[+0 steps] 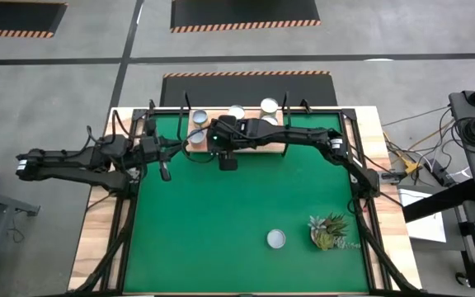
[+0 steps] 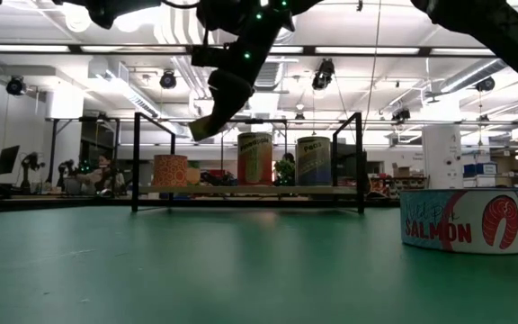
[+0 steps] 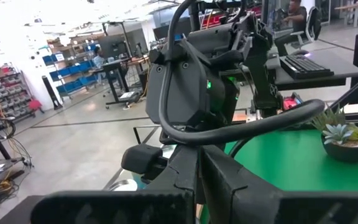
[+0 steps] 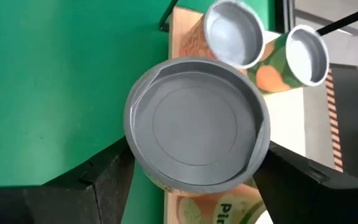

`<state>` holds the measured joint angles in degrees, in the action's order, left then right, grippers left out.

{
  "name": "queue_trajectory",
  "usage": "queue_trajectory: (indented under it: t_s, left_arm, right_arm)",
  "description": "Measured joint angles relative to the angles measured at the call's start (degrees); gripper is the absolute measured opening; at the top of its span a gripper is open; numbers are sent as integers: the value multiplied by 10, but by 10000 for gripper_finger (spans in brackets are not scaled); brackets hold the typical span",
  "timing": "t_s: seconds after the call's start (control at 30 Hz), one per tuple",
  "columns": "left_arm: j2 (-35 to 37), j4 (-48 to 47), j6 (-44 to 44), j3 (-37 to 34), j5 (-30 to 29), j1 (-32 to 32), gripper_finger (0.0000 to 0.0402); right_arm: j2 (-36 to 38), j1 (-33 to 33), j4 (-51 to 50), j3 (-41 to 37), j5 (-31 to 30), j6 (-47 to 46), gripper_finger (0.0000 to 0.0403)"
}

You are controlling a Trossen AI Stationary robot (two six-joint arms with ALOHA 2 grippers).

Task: Pick and place cans onto a shelf
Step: Put the canned mushrooms on the shelf

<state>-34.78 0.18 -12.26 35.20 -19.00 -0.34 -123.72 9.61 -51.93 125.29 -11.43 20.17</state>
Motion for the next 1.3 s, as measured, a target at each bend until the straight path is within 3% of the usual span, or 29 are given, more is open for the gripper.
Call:
queue_trajectory:
  t_s: [0.37,1.3]
  left_arm:
    - [0,-8,8,1,0,0,0]
    - [-8,13,-5,3,0,0,0]
  right_arm:
    - [0,8,-24,-1,-1,23,274]
    - [-2,19,189,-111,-1,81,274]
